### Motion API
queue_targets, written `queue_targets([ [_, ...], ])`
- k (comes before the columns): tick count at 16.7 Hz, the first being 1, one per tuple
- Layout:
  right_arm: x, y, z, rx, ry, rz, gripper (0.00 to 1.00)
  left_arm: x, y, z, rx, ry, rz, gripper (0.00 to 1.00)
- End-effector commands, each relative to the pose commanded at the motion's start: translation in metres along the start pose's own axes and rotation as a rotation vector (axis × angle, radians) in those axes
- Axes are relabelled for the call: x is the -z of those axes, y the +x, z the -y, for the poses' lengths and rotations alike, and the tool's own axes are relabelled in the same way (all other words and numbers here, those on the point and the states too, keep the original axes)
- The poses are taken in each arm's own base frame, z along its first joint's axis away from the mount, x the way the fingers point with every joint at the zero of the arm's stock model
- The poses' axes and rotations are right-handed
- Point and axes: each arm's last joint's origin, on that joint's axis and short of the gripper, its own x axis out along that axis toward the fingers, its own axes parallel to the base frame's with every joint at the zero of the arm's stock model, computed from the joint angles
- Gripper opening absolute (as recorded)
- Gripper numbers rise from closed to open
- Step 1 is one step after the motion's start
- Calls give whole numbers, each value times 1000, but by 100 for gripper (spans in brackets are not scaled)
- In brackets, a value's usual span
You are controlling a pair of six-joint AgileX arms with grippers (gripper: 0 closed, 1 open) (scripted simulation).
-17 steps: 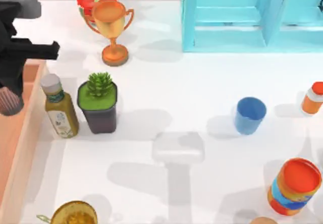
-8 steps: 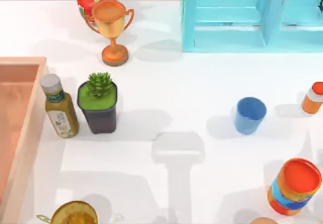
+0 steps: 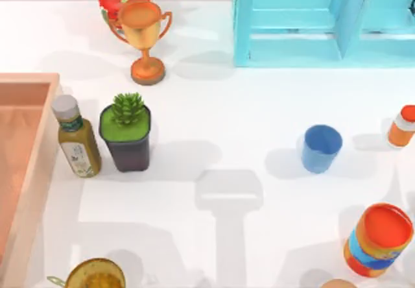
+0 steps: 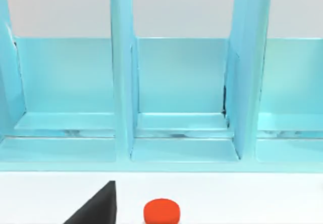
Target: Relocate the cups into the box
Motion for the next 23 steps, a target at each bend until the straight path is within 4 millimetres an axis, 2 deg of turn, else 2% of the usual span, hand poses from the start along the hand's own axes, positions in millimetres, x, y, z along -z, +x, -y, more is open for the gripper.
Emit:
queue_targets([
  [7,0,0,0,0,0,0,100,1,57,-8,0,-5,4,0],
  [12,0,0,0,0,0,0,100,1,60,-9,1,-5,4,0],
  [23,0,0,0,0,0,0,100,1,60,-9,1,-5,4,83],
])
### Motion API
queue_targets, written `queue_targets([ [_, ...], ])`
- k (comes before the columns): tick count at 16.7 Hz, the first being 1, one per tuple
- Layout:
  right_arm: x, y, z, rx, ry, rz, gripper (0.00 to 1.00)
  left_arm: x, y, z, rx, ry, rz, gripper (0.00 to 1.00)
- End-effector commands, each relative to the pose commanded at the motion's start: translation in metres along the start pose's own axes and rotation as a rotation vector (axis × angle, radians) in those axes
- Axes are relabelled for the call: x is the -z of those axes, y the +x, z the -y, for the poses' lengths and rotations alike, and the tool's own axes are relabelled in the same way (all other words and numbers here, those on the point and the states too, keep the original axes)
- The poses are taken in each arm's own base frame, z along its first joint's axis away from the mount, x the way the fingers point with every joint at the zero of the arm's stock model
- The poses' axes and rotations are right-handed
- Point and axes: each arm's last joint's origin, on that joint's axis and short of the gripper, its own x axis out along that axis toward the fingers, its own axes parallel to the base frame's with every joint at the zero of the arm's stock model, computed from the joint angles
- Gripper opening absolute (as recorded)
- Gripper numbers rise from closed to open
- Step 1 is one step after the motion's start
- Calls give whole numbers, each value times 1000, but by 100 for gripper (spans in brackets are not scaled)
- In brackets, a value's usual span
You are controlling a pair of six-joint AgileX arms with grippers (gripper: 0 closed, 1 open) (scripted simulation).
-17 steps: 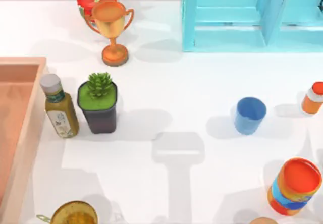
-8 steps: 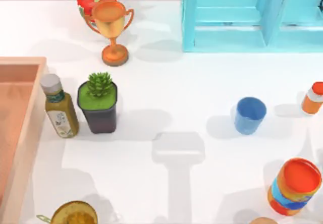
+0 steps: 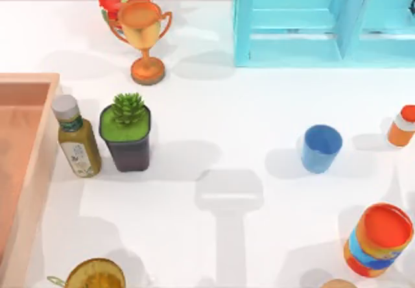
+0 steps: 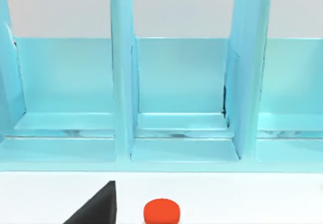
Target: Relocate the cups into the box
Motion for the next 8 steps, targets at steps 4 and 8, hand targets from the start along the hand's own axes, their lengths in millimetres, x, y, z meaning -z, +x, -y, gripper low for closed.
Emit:
queue_targets([
  [4,0,0,0,0,0,0,100,0,0,0,0,0,0,100],
  [8,0,0,0,0,0,0,100,0,0,0,0,0,0,100],
])
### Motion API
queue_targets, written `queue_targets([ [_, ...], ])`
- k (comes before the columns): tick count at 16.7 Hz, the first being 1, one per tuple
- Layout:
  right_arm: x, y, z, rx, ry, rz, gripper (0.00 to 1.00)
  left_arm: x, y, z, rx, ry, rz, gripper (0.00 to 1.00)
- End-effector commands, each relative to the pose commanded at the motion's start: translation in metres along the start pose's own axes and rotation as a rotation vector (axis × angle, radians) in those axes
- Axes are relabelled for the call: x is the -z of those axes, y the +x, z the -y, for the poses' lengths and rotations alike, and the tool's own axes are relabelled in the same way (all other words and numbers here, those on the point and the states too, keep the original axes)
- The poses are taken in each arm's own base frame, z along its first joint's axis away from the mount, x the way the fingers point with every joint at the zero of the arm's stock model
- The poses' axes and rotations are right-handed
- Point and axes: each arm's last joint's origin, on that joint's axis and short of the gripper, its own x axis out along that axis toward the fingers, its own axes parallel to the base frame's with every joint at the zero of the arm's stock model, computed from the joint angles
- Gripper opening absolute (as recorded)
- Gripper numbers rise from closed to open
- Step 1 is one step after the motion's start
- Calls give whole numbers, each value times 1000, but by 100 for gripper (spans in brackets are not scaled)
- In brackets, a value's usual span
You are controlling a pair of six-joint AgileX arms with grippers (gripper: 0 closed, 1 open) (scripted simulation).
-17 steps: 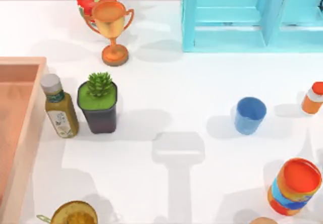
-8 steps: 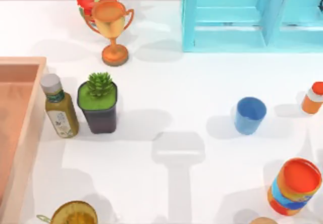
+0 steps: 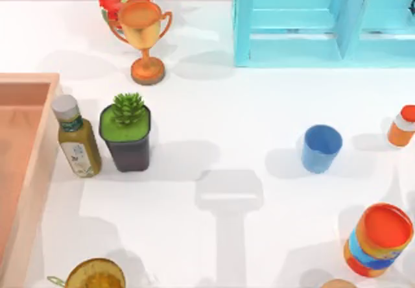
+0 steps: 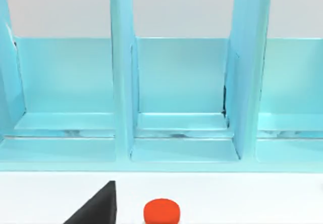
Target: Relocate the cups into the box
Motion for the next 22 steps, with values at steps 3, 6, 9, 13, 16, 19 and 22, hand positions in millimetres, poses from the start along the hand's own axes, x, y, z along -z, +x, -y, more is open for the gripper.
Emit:
queue_targets([
  [3,0,0,0,0,0,0,100,0,0,0,0,1,0,100],
  [6,0,0,0,0,0,0,100,-2,-9,1,3,2,-3,100],
  [9,0,0,0,0,0,0,100,-5,-40,2,7,-1,-10,100],
  [13,0,0,0,0,0,0,100,-2,-89,9,2,0,1,100],
  [16,0,0,0,0,0,0,100,0,-100,11,0,1,0,100],
  [19,0,0,0,0,0,0,100,0,-99,10,0,-2,1,100],
  [22,0,0,0,0,0,0,100,-11,-99,14,-8,-3,-13,100],
])
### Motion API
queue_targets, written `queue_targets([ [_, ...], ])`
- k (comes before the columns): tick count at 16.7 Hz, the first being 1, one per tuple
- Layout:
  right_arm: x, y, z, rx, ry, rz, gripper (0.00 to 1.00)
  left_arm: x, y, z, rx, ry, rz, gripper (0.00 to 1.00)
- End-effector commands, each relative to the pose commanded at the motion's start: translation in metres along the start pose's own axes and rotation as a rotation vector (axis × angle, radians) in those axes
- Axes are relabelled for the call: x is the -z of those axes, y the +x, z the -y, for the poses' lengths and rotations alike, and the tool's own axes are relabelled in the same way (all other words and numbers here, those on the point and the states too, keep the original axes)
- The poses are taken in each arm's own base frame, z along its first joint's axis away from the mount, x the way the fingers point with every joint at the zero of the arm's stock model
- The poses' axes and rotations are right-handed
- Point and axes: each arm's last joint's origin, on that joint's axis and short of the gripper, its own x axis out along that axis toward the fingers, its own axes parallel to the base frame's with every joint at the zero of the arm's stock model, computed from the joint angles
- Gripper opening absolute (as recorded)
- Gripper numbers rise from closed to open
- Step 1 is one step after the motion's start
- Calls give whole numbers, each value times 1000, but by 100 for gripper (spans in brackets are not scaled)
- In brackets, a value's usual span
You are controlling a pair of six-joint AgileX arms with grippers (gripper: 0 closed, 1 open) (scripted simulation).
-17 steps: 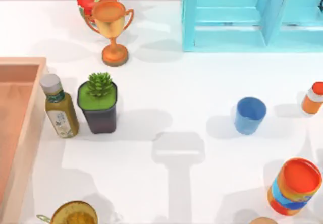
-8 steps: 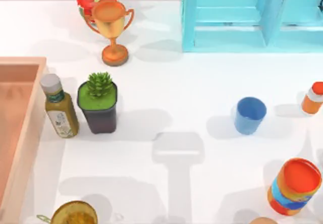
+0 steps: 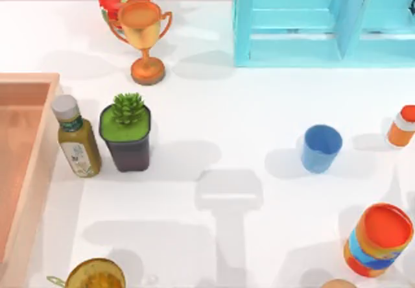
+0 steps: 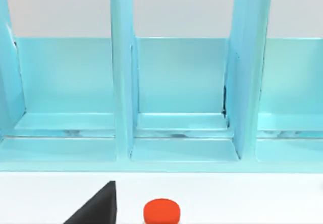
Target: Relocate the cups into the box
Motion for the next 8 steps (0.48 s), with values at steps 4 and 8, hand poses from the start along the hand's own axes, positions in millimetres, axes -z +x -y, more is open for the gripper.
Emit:
queue_targets([
  [4,0,0,0,0,0,0,100,-58,4,31,-50,-6,-50,100],
  [8,0,0,0,0,0,0,100,-135,19,116,-134,-8,-24,100],
])
